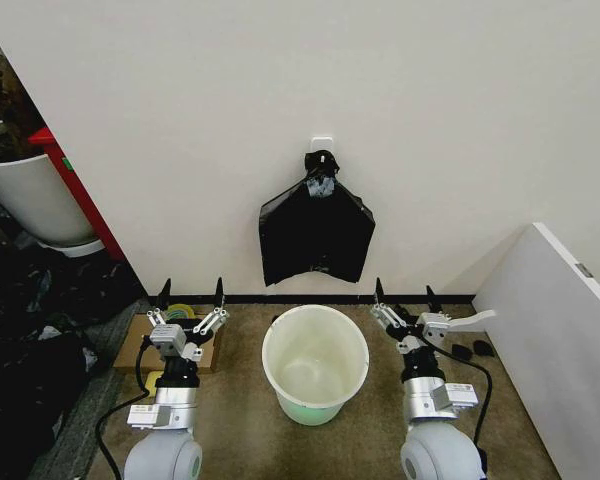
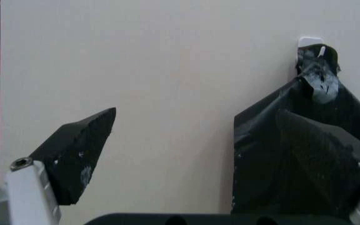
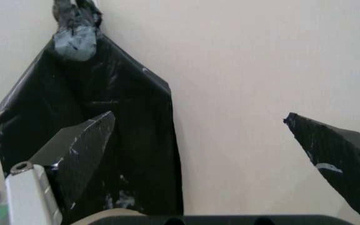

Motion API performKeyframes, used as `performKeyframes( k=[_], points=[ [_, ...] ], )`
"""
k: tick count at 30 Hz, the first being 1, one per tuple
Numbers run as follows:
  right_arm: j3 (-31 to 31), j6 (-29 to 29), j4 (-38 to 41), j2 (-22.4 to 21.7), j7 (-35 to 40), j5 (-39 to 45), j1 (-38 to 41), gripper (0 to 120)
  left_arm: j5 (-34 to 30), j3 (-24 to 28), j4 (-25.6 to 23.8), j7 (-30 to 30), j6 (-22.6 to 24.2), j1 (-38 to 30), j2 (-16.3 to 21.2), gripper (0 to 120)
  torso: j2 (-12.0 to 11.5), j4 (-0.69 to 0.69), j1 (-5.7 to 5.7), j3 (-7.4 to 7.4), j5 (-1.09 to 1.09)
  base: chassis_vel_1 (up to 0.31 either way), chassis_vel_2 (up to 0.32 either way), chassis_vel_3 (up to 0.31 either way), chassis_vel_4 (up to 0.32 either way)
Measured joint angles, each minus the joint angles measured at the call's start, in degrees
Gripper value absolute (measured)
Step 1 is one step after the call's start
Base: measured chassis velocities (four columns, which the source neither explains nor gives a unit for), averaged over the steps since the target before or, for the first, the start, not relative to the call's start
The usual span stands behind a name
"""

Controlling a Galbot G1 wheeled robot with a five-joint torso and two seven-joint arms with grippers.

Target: Place the garbage bag over the trash bin.

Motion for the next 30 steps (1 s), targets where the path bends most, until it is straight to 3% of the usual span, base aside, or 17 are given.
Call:
performKeyframes(
  k=[5,8,11,13,16,20,28,30],
  points=[
    [1.17,2.52,-1.28,-0.27,-1.15,-3.73,-0.48,100,-0.26,0.14,0.34,0.00,-0.27,-0.23,0.09,100,0.00,-0.01,0.00,0.00,0.00,0.000,0.000,0.000,0.000],
    [0.12,0.94,0.47,-0.20,-0.27,2.22,-0.49,100,-2.59,0.15,0.58,-1.89,-0.42,-1.46,-0.02,100,0.00,-0.01,0.00,0.00,0.00,0.000,0.000,0.000,0.000],
    [-0.03,1.03,0.66,-0.06,-0.38,3.11,-0.22,100,-2.96,0.00,0.34,-2.25,-0.42,-1.50,0.09,100,0.00,0.00,0.00,0.00,0.00,0.000,0.000,0.000,0.000],
    [0.54,6.69,-1.28,0.26,-4.35,-1.49,-0.10,100,-0.35,-0.38,0.37,-2.28,-1.65,-1.16,0.08,100,0.00,0.00,0.00,0.00,0.00,0.000,0.000,0.000,0.000],
    [0.78,10.70,-2.35,0.44,-6.12,-5.41,-0.08,100,0.80,-0.37,0.58,-2.35,-3.12,-0.87,-0.08,100,0.00,-0.01,0.00,0.00,0.00,0.000,0.000,0.000,0.000],
    [1.49,12.02,-3.41,0.56,-4.67,-9.99,-0.10,100,0.88,-0.36,-0.37,-2.49,-3.18,-0.07,0.09,100,0.00,-0.01,0.00,0.00,0.00,0.000,0.000,0.000,0.000],
    [0.01,7.93,-2.91,0.82,-1.23,-3.57,0.17,100,0.99,-0.40,-0.26,-3.52,-3.13,0.18,0.10,100,0.00,-0.01,0.00,0.00,0.00,0.000,0.000,0.000,0.000],
    [-1.00,7.15,-3.03,0.35,-1.08,1.83,1.42,100,0.35,-0.42,-0.41,-4.42,-2.99,0.08,0.02,100,0.00,-0.01,0.00,0.00,0.00,0.000,0.000,0.000,0.000]
  ],
)
